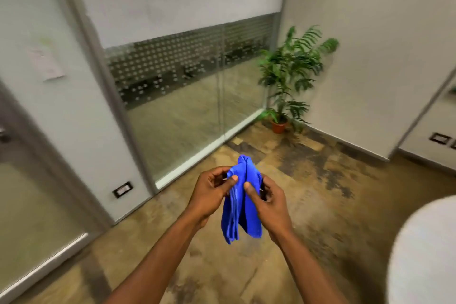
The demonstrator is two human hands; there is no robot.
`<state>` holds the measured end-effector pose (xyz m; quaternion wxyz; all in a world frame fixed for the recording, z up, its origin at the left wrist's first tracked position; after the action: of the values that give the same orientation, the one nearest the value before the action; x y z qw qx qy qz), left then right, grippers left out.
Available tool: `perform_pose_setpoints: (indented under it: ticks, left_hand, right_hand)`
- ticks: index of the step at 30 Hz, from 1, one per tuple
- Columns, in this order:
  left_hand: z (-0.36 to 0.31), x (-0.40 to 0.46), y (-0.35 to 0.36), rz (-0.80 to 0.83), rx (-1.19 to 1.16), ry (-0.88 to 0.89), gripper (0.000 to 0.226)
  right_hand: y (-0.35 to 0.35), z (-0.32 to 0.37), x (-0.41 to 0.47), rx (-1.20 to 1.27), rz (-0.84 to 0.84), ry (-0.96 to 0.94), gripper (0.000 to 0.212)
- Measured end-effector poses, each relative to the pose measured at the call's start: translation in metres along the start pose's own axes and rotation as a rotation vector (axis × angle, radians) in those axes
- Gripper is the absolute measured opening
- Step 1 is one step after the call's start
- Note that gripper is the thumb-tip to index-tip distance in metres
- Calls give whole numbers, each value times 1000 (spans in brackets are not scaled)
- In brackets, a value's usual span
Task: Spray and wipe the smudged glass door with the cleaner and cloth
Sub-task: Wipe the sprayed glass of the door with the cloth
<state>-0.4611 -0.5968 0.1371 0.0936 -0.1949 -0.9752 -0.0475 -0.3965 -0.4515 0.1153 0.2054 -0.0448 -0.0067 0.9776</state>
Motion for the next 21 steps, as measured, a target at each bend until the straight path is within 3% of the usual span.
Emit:
perform_pose_setpoints:
  ticks: [2, 9, 14, 21]
  left_hand:
    - [-13, -3, -71, -105, 28, 30, 18]
    - [-54, -38, -300, -488, 149, 85, 15]
    - [-82, -63, -409, -737, 188, 162, 15]
    - [-121, -98, -544, -1019, 340, 217, 19]
  right_hand:
    - [55, -2, 14, 108, 77, 48, 13]
    - [233, 28, 41, 286, 243, 147, 14]
    - [348, 51, 36, 372, 477, 275, 17]
    - [511, 92, 7, 305, 863, 243, 24]
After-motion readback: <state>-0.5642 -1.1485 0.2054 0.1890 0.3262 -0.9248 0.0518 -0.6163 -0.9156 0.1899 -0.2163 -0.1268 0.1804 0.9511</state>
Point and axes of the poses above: each hand's wrist, its own x-axis towards the middle knuckle, its own y-axis out of the palm, z = x × y, the point moved 10 cm from there along x, towards the middle knuckle, and after that the axes turned 13 degrees about y, right-handed, at the moved point
